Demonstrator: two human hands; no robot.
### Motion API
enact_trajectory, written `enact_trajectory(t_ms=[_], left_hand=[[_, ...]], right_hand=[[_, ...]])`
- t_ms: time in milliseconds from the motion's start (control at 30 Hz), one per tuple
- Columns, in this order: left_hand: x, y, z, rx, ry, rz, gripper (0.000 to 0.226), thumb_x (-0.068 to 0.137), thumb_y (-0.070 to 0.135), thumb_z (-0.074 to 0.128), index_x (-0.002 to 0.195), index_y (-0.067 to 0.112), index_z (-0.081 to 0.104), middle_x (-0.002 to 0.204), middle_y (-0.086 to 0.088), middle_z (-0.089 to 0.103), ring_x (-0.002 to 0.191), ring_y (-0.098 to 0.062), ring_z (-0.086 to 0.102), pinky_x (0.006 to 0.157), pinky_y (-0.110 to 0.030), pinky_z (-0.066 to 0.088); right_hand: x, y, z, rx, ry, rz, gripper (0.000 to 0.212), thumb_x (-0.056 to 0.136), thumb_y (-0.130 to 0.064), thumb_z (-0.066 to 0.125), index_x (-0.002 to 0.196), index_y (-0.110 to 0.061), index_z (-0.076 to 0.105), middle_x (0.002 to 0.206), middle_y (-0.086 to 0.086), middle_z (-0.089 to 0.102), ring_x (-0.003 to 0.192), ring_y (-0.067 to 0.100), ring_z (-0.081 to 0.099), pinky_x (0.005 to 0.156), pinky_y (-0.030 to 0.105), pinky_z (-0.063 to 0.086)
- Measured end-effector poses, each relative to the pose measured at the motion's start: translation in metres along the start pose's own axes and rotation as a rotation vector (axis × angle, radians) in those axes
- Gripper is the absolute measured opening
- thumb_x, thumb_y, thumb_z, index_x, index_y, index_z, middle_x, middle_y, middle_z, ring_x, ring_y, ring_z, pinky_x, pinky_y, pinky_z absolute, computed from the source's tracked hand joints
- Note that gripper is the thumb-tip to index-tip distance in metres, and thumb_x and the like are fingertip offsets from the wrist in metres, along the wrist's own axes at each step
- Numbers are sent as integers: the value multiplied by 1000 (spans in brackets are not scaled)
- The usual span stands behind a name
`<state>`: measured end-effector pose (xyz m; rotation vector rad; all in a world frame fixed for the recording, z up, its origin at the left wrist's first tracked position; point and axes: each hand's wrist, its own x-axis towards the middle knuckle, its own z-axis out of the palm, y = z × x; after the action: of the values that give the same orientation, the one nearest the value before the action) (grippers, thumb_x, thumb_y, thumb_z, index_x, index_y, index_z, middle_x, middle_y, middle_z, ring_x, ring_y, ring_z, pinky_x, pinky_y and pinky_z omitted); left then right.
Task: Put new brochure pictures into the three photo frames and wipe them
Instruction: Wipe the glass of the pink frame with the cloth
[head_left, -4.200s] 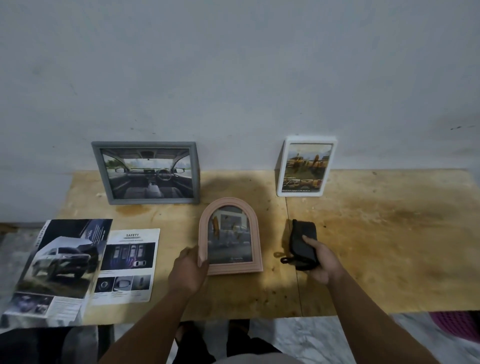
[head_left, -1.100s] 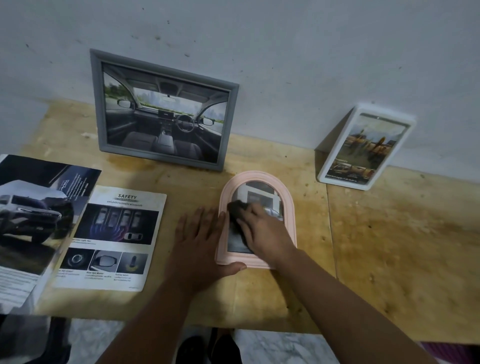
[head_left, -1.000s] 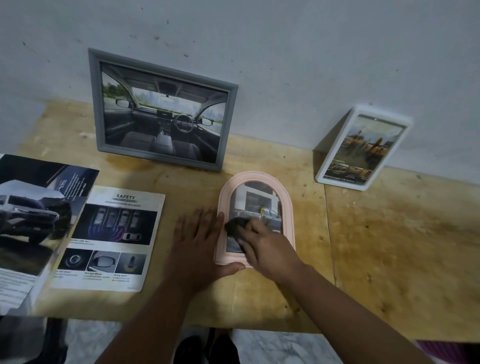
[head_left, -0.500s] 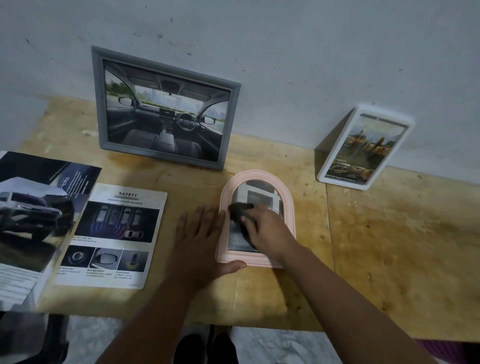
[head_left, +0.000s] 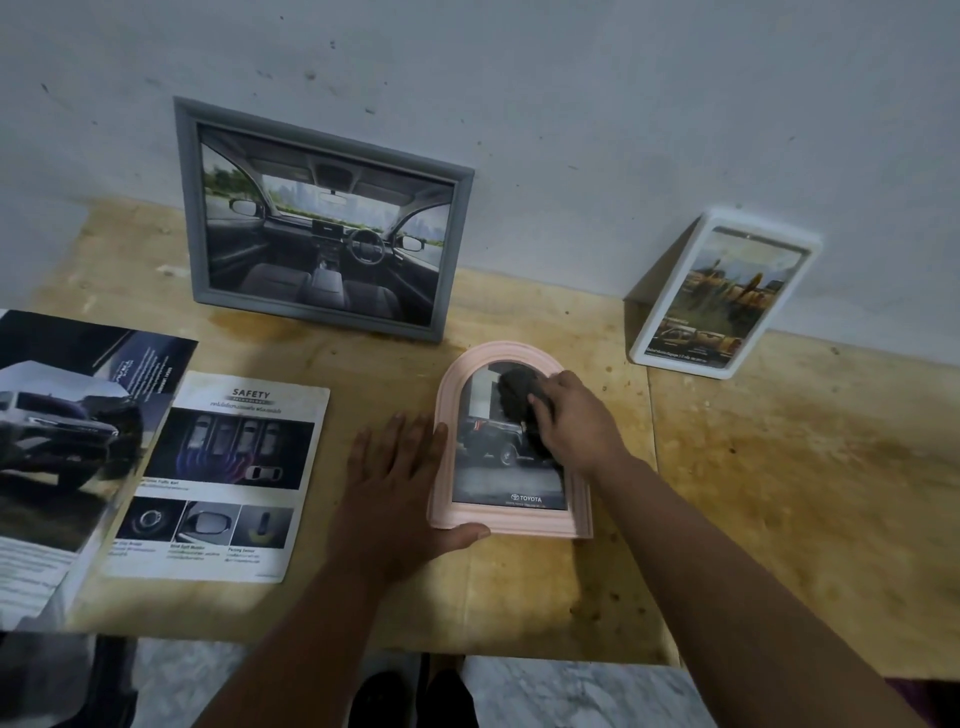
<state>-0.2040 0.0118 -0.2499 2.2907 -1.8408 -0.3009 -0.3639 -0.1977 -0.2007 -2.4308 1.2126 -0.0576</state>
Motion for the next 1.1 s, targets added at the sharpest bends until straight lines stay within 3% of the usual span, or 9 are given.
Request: enact_trajectory(t_ms=[100, 233, 400, 500, 600, 733, 867, 1000, 1100], left_hand=[[1, 0, 1, 2, -5, -4, 123, 72, 99, 38, 161, 15, 31, 167, -15, 29, 156, -36, 20, 122, -64, 16], [0, 0, 3, 13, -12, -5, 122, 73, 99, 35, 161, 15, 28, 167, -16, 25, 156, -37, 20, 123, -63, 15], [0, 0, 3, 6, -18, -7, 122, 74, 99, 33, 162, 16, 26, 169, -15, 22, 157, -37, 16, 124, -63, 13], [1, 1, 2, 6, -29, -13, 122, 73, 100, 33, 163, 17, 24, 170, -13, 18, 158, -35, 13, 125, -61, 10], [2, 0, 2, 17, -37, -21, 122, 73, 100, 32, 163, 19, 23, 170, -11, 19, 158, -32, 11, 125, -60, 7], [1, -1, 2, 16, -36, -18, 121, 73, 99, 34, 163, 18, 23, 170, -11, 20, 158, -33, 13, 124, -61, 10], [0, 0, 2, 21, -33, -13, 122, 73, 100, 33, 163, 17, 24, 169, -13, 21, 158, -34, 14, 124, -62, 12], [-1, 0, 2, 19, -34, -13, 122, 74, 99, 30, 163, 17, 22, 170, -13, 19, 158, -34, 13, 125, -61, 11], [0, 0, 1, 12, -40, -15, 121, 74, 99, 30, 163, 18, 22, 170, -12, 18, 158, -33, 12, 125, -61, 10]], right_hand=[[-11, 0, 5, 23, -17, -32, 27, 104, -24, 49, 114, -10, 70, 104, 11, 60, 88, 31, 60, 75, 41, 51], [-50, -7, 1, 11, -137, -129, 23, 103, -25, 51, 110, -14, 70, 106, 4, 60, 83, 24, 62, 71, 36, 51], [-82, -16, -5, 122, -393, -222, 23, 103, -28, 50, 104, -18, 70, 103, 0, 62, 86, 16, 59, 77, 37, 52], [-51, -10, -23, 243, -227, -84, 22, 105, -24, 51, 114, -17, 70, 106, 2, 61, 96, 16, 58, 87, 36, 51], [-26, 1, -22, 38, -4, 45, 27, 105, -28, 49, 120, -15, 68, 110, 5, 56, 90, 24, 60, 81, 43, 54], [-50, 5, -2, -72, -84, 21, 28, 105, -26, 48, 119, -14, 69, 108, 6, 55, 82, 27, 61, 73, 43, 54], [-85, -1, 8, 45, -126, -22, 23, 101, -23, 53, 113, -15, 72, 108, 2, 57, 81, 21, 61, 71, 39, 53], [-90, -8, -3, 383, -351, 28, 23, 103, -21, 55, 87, -23, 70, 92, -1, 61, 81, 11, 59, 73, 31, 46], [-65, 2, -18, 479, -113, 155, 17, 104, -23, 54, 101, -25, 71, 101, 2, 61, 89, 14, 60, 79, 32, 48]])
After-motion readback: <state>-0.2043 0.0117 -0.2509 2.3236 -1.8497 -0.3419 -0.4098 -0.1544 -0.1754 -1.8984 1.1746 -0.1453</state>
